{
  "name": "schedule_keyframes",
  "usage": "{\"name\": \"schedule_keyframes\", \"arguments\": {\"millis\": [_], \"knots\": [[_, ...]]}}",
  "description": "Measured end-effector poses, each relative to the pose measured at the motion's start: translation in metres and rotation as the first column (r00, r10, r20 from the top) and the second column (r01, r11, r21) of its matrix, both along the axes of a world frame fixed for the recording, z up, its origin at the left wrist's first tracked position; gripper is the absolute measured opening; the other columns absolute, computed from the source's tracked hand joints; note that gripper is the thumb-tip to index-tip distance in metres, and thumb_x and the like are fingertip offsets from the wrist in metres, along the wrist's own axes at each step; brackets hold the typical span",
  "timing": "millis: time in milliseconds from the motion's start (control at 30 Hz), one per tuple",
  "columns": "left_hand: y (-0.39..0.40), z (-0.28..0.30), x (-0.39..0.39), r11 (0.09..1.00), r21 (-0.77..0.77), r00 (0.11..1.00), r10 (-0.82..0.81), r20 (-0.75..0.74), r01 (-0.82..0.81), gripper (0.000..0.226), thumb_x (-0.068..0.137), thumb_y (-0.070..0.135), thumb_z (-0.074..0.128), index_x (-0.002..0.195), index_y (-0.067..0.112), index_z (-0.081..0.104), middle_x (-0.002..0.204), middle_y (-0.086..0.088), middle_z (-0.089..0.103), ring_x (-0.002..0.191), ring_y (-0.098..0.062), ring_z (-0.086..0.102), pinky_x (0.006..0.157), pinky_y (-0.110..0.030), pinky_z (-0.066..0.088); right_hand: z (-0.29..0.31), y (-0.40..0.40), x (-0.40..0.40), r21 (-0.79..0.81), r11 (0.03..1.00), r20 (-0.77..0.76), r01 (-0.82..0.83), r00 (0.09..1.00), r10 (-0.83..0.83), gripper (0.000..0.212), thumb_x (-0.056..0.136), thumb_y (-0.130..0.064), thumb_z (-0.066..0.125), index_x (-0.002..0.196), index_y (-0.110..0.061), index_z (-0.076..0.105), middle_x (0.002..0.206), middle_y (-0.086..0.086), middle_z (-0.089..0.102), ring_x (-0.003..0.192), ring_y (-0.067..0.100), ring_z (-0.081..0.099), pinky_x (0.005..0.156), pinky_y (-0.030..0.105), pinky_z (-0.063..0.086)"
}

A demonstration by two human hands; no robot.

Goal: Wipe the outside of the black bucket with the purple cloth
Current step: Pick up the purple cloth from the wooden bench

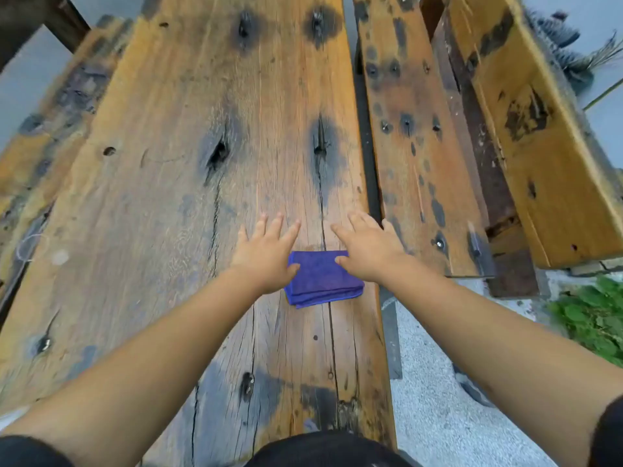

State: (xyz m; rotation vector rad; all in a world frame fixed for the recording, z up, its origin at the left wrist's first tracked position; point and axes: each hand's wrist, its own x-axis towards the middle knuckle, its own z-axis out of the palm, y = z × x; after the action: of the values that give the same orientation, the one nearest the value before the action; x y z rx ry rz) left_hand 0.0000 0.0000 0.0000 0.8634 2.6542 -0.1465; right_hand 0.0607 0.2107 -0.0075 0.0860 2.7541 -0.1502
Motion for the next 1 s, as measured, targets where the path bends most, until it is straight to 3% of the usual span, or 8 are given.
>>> {"name": "schedule_keyframes", "arguments": {"millis": [133, 233, 400, 467, 633, 800, 900, 1000], "knots": [[0.006, -0.043, 0.003, 0.993, -0.106, 0.975, -0.024, 0.220, 0.048, 0.084, 0.093, 0.052, 0.049, 0.156, 0.028, -0.001, 0.166, -0.008, 0.001, 0.152, -0.034, 0.003, 0.116, -0.059, 0.015, -0.038, 0.000, -0.005, -0.031, 0.999, 0.124, 0.042, 0.992, -0.038, 0.067, 0.089, -0.051, 0.054, 0.147, -0.031, 0.028, 0.155, 0.010, 0.028, 0.141, 0.032, 0.027, 0.107, 0.054, 0.030], [0.014, -0.076, -0.001, 0.978, -0.147, 0.932, -0.090, 0.350, 0.150, 0.077, 0.096, 0.049, 0.047, 0.157, 0.027, 0.004, 0.166, -0.010, -0.002, 0.152, -0.032, 0.005, 0.118, -0.054, 0.020, -0.068, 0.004, -0.006, -0.126, 0.972, 0.221, 0.199, 0.961, -0.168, 0.072, 0.087, -0.049, 0.058, 0.148, -0.032, 0.026, 0.148, 0.006, 0.038, 0.134, 0.032, 0.037, 0.100, 0.048, 0.039], [0.014, -0.111, -0.007, 0.959, -0.145, 0.906, -0.172, 0.388, 0.244, 0.067, 0.099, 0.043, 0.044, 0.156, 0.033, 0.009, 0.166, -0.007, -0.008, 0.152, -0.033, 0.002, 0.117, -0.053, 0.020, -0.096, 0.006, 0.002, -0.235, 0.840, 0.342, 0.489, 0.851, -0.399, 0.083, 0.084, -0.039, 0.065, 0.151, -0.035, 0.015, 0.147, 0.011, 0.039, 0.126, 0.037, 0.045, 0.099, 0.048, 0.046], [0.011, -0.123, -0.012, 0.951, -0.146, 0.894, -0.195, 0.404, 0.274, 0.064, 0.099, 0.041, 0.043, 0.155, 0.039, 0.011, 0.166, -0.004, -0.013, 0.152, -0.034, 0.000, 0.116, -0.054, 0.019, -0.106, 0.003, 0.002, -0.255, 0.786, 0.376, 0.563, 0.807, -0.456, 0.084, 0.085, -0.034, 0.066, 0.152, -0.028, 0.017, 0.146, 0.013, 0.039, 0.125, 0.037, 0.048, 0.099, 0.045, 0.046], [-0.002, -0.139, -0.007, 0.977, -0.052, 0.887, -0.165, 0.431, 0.207, 0.068, 0.097, 0.037, 0.046, 0.155, 0.041, 0.009, 0.165, 0.000, -0.019, 0.152, -0.032, -0.006, 0.115, -0.052, 0.026, -0.121, -0.006, -0.003, -0.239, 0.656, 0.344, 0.716, 0.694, -0.632, 0.053, 0.088, -0.017, 0.061, 0.136, -0.016, 0.039, 0.131, 0.013, 0.052, 0.116, 0.035, 0.055, 0.093, 0.045, 0.050], [0.000, -0.142, 0.025, 0.999, 0.021, 0.898, 0.021, 0.440, -0.034, 0.071, 0.094, 0.037, 0.047, 0.155, 0.036, 0.011, 0.165, -0.002, -0.017, 0.151, -0.036, -0.001, 0.112, -0.049, 0.034, -0.126, -0.001, -0.029, -0.304, 0.756, 0.238, 0.580, 0.815, -0.529, 0.050, 0.082, -0.003, 0.051, 0.129, -0.018, 0.045, 0.126, 0.011, 0.054, 0.113, 0.033, 0.054, 0.090, 0.043, 0.050], [0.008, -0.139, 0.057, 0.983, 0.038, 0.882, 0.146, 0.448, -0.182, 0.073, 0.093, 0.042, 0.047, 0.156, 0.031, 0.012, 0.165, -0.011, -0.013, 0.144, -0.040, 0.015, 0.116, -0.045, 0.028, -0.130, 0.006, -0.054, -0.330, 0.893, 0.115, 0.305, 0.952, -0.283, 0.056, 0.081, -0.001, 0.051, 0.133, -0.021, 0.045, 0.125, 0.008, 0.054, 0.115, 0.031, 0.051, 0.091, 0.040, 0.047], [0.017, -0.134, 0.084, 0.965, 0.020, 0.814, 0.211, 0.541, -0.263, 0.075, 0.091, 0.048, 0.047, 0.155, 0.030, 0.011, 0.163, -0.010, -0.017, 0.143, -0.036, 0.021, 0.112, -0.044, 0.033, -0.133, 0.007, -0.078, -0.318, 0.947, -0.029, -0.043, 0.999, 0.035, 0.054, 0.084, 0.000, 0.050, 0.133, -0.021, 0.049, 0.118, 0.006, 0.055, 0.113, 0.029, 0.051, 0.086, 0.038, 0.043]]}}
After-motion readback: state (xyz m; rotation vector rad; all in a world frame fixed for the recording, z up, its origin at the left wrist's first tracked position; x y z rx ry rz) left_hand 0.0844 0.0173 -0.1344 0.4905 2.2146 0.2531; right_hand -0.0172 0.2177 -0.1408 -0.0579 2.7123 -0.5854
